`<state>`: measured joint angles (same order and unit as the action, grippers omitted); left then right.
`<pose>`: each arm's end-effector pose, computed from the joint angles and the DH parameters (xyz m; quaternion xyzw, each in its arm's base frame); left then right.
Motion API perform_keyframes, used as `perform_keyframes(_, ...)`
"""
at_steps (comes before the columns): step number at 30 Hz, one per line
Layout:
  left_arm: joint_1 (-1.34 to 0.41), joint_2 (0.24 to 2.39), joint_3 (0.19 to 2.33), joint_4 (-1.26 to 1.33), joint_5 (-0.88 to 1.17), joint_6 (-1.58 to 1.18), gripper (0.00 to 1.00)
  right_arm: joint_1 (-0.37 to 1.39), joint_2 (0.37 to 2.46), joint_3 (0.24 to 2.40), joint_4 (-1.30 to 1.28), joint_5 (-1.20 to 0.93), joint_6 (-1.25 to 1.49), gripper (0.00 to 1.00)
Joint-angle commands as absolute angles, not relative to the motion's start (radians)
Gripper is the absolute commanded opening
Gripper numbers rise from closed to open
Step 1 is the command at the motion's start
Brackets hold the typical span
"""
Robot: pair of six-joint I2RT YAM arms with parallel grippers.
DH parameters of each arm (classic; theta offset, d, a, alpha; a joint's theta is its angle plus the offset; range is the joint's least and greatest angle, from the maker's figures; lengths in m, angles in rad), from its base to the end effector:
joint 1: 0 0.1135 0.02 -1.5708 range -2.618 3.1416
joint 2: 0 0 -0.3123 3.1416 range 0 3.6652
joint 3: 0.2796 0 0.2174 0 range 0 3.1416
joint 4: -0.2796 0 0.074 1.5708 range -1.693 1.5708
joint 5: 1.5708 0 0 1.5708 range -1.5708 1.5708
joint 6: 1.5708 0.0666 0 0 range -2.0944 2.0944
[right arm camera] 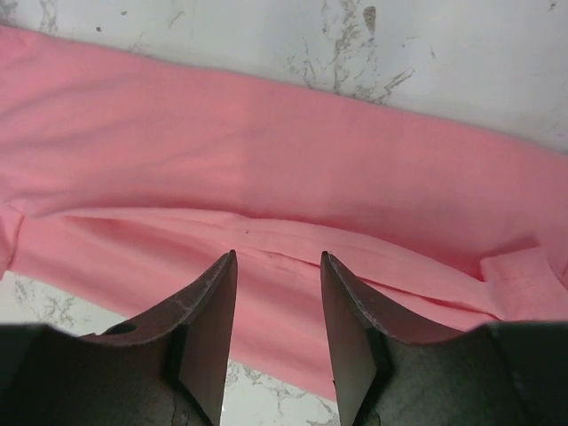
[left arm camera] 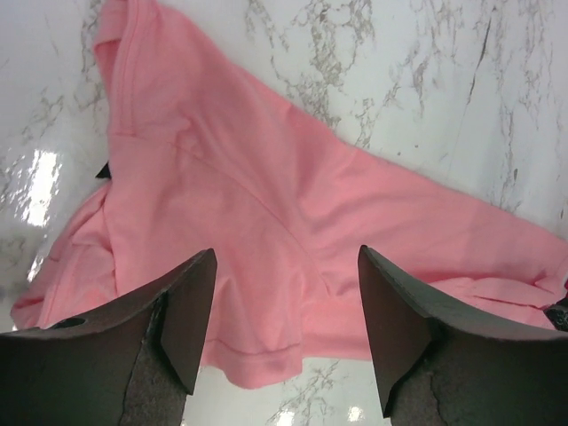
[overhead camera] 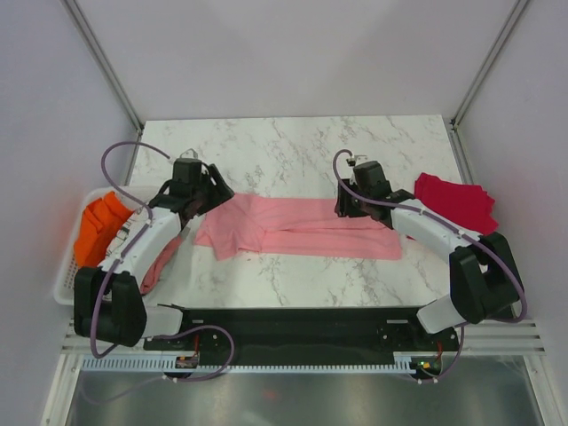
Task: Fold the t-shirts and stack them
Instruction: Fold the tshirt
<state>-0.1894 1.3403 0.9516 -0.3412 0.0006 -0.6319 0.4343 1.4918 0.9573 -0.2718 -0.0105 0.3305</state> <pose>0.2647 -0.0508 0.3001 -0.2002 0.8907 -0.1632 0.3741 0.2746 0.1281 0.2685 -0.0501 0.9265 0.1437 0.3442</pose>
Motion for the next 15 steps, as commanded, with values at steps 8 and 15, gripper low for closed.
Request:
perform_keyframes(8,-0.189,1.063,0.704,-0.290,-0.064,-0.719,0.72,0.448,1.665,1.150,-0.184,-0.305,0.313,0.54)
perform_keyframes(15,-0.189,0.960,0.612,-0.223,0.073,-0.693,0.72,0.485,1.913,1.471,-0.221,-0.437,0.311,0.57)
